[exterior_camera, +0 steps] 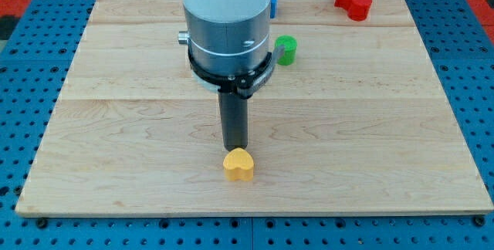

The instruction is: Push the yellow hexagon diagonally to the green star

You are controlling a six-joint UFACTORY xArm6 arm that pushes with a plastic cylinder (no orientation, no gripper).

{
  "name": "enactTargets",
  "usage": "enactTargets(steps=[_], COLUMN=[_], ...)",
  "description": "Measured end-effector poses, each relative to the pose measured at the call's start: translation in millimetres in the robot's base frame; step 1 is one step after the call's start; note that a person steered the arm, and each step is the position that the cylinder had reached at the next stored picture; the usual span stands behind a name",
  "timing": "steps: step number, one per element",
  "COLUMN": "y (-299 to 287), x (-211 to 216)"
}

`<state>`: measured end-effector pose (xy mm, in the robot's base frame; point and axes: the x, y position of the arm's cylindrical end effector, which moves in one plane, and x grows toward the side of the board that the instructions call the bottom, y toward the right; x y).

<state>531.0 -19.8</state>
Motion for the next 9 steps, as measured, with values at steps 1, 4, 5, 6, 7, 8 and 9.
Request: enactTargets(steps=[1,4,5,6,7,8,9], y=[-37,-172,-131,-79,-71,-58,-24], x=[-10,-121,-144,-144,-146,-146,-146])
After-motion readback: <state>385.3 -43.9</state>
